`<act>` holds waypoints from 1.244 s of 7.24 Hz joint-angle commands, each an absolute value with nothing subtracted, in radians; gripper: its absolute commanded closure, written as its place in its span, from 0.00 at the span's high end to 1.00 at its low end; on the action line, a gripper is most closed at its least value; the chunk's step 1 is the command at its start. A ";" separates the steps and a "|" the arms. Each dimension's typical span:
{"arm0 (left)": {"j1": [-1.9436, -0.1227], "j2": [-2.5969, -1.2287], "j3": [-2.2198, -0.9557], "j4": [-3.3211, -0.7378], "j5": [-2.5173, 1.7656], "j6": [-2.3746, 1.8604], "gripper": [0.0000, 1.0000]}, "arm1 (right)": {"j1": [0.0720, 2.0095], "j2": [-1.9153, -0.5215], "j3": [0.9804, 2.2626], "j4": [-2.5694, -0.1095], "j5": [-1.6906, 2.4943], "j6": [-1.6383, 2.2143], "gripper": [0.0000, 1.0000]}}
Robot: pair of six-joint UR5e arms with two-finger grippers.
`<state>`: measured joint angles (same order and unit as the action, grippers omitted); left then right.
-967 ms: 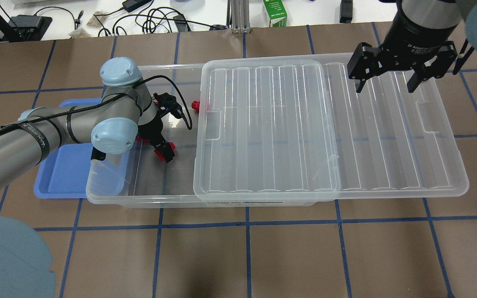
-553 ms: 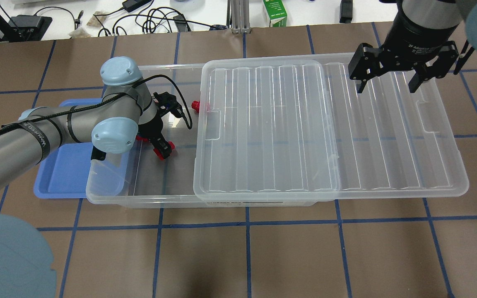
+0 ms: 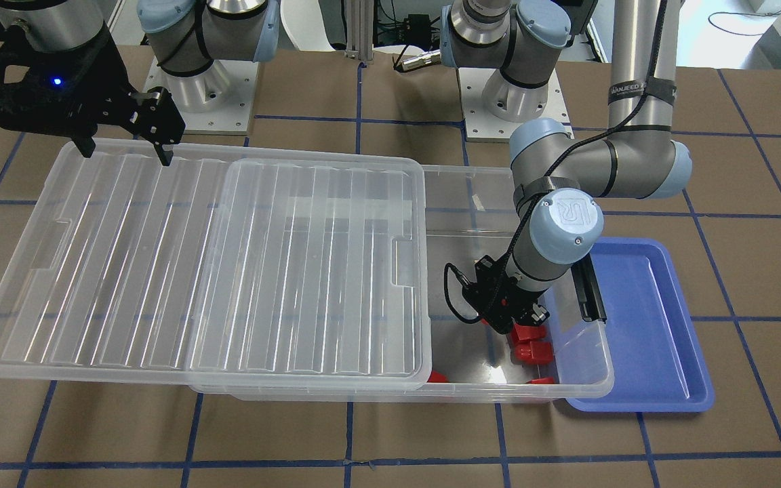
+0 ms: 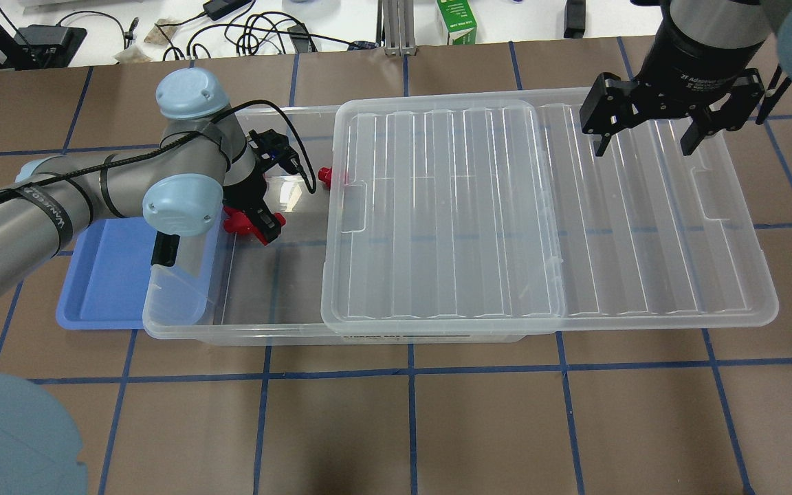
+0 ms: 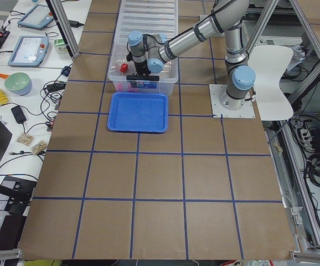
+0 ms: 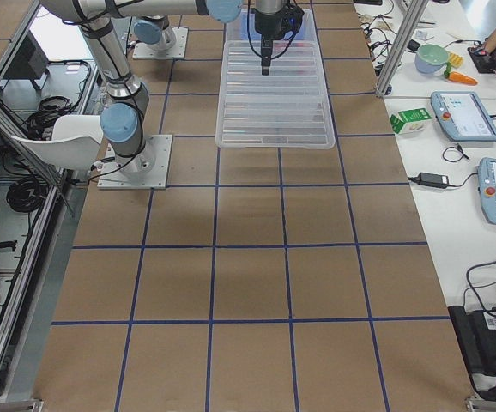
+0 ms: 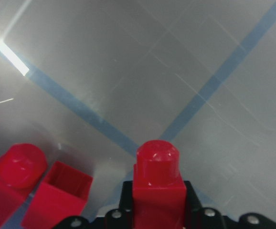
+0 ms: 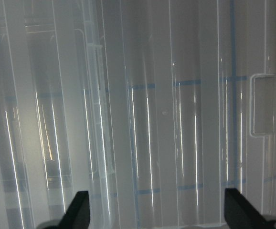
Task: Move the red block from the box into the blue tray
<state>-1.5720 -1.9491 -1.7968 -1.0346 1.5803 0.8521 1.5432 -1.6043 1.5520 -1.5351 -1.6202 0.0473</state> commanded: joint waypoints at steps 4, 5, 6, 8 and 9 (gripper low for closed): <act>-1.582 -1.844 -1.631 -1.262 1.577 0.761 0.00 | 1.543 -1.605 1.551 -1.539 -1.654 0.040 1.00; -1.578 -1.832 -1.576 -1.325 1.578 0.703 0.00 | 1.543 -1.603 1.551 -1.539 -1.654 0.040 1.00; -1.565 -1.809 -1.537 -1.379 1.580 0.640 0.00 | 1.543 -1.605 1.552 -1.537 -1.655 0.040 1.00; -1.491 -1.793 -1.517 -1.401 1.592 0.442 0.00 | 1.542 -1.605 1.555 -1.534 -1.655 0.037 1.00; -1.430 -1.781 -1.520 -1.401 1.594 0.436 0.00 | 1.536 -1.603 1.555 -1.534 -1.657 0.031 1.00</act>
